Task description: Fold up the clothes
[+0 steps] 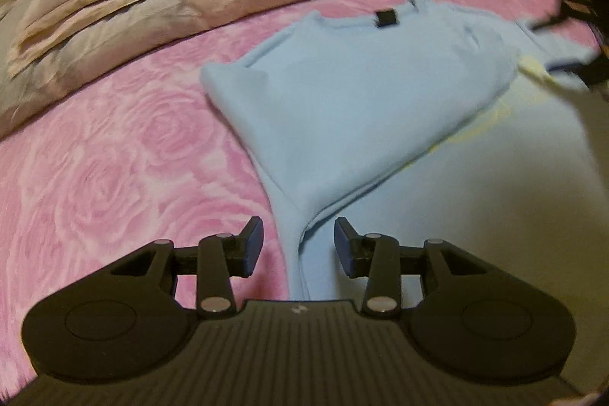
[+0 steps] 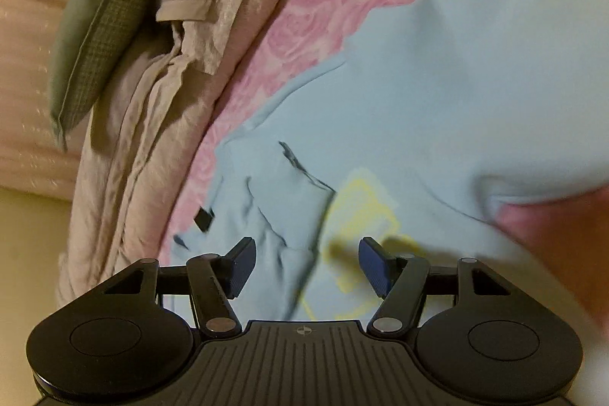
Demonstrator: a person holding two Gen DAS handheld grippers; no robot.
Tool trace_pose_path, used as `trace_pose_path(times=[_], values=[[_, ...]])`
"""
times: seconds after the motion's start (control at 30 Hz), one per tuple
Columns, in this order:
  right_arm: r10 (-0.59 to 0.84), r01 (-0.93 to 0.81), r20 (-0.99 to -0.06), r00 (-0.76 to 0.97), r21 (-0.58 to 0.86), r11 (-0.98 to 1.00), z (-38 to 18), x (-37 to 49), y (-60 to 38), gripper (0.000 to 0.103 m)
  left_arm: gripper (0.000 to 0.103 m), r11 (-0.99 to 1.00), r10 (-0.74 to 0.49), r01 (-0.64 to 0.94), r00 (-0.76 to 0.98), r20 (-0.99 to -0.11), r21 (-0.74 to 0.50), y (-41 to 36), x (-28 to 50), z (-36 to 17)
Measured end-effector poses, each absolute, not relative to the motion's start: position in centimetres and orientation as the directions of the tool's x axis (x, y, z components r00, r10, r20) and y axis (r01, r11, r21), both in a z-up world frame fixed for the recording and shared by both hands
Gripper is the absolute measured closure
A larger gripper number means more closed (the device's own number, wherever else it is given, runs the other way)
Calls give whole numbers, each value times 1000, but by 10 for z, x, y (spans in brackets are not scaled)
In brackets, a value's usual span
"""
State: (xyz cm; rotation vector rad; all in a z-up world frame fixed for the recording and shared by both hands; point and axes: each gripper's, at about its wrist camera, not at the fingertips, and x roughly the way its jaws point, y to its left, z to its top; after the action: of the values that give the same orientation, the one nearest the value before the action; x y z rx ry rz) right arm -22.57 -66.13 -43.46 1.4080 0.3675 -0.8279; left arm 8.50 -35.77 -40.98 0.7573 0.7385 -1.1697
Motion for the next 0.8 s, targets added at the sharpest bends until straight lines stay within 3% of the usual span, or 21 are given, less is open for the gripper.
trace_pose_path(times=[0.2,0.23,0.3,0.37,0.4,0.6,0.8], values=[[-306,719,-693,653,694,-35,-456,-200,-674,43,68,55,-531,958,268,-804,283,-364,74,-428],[-311,723,-695,648,690,-33,-457,-197,-676,47,78,46,-531,954,276,-801,298,-365,74,-430],[-308,728,-700,644,685,-36,-461,-192,-677,66,93,39,-538,950,280,-795,309,-368,76,-434],[-307,739,-709,635,673,-29,-463,-188,-676,74,95,54,-550,956,270,-790,290,-368,79,-434],[-312,753,-718,623,658,-12,-462,-185,-675,95,96,83,-556,959,269,-786,270,-366,82,-432],[-371,748,-687,625,663,33,-437,-198,-648,98,96,326,-550,944,237,-801,55,-345,120,-422],[-341,816,-760,553,577,36,-447,-203,-623,98,95,287,-505,952,247,-827,109,-352,117,-431]])
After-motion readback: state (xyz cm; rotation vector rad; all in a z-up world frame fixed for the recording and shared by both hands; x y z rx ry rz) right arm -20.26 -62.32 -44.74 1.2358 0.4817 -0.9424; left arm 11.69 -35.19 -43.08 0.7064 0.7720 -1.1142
